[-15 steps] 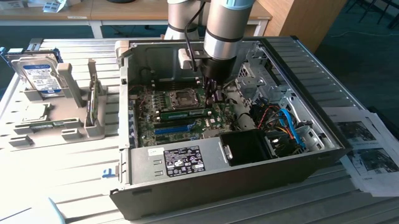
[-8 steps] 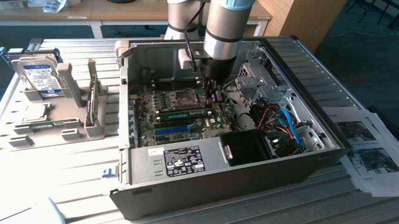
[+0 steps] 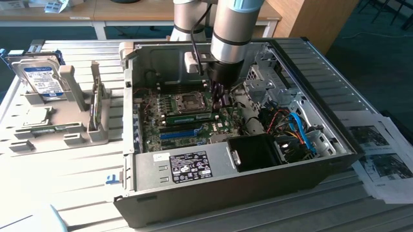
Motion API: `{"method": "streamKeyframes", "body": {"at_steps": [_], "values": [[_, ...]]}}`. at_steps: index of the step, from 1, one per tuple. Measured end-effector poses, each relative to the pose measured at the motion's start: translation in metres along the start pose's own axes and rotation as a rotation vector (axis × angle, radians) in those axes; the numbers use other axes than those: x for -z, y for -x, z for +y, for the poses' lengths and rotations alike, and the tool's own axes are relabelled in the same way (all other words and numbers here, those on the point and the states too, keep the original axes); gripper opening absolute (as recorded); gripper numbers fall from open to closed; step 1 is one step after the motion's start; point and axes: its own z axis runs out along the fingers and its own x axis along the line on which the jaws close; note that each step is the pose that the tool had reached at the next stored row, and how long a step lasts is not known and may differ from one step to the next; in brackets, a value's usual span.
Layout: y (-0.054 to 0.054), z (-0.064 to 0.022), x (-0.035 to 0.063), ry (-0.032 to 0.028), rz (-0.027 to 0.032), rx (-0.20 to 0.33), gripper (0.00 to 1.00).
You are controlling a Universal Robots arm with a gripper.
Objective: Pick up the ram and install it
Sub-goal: 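Press down the ram until it locks into place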
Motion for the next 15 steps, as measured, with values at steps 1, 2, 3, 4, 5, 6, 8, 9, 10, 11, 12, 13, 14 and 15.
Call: {"method": "streamKeyframes", "body": {"at_steps": [1, 2, 3, 4, 5, 6, 8, 9, 10, 11, 12, 13, 14, 15], "values": [[0.0000, 0.0000, -0.0008, 0.0001, 0.0002, 0.000, 0.10], [-0.0001, 0.0000, -0.0016, 0.0001, 0.0003, 0.000, 0.10], [-0.0001, 0.0000, -0.0022, 0.0001, 0.0003, 0.000, 0.10], [-0.0001, 0.0000, -0.0023, 0.0002, 0.0005, 0.000, 0.10], [-0.0001, 0.0000, -0.0024, 0.0003, 0.0007, 0.000, 0.10], [-0.0001, 0.0000, -0.0028, 0.0002, 0.0003, 0.000, 0.10], [-0.0001, 0.0000, -0.0031, 0.0001, 0.0004, 0.000, 0.10], [-0.0001, 0.0000, -0.0031, 0.0001, 0.0004, 0.000, 0.10], [-0.0001, 0.0000, -0.0031, 0.0001, 0.0004, 0.000, 0.10], [-0.0001, 0.0000, -0.0031, 0.0001, 0.0004, 0.000, 0.10], [-0.0001, 0.0000, -0.0033, 0.0002, 0.0004, 0.000, 0.10], [0.0000, -0.0001, -0.0041, 0.0000, -0.0001, 0.000, 0.10], [0.0000, 0.0000, -0.0048, 0.0000, 0.0001, 0.000, 0.10], [-0.0001, 0.0000, -0.0053, 0.0001, 0.0003, 0.000, 0.10]]}}
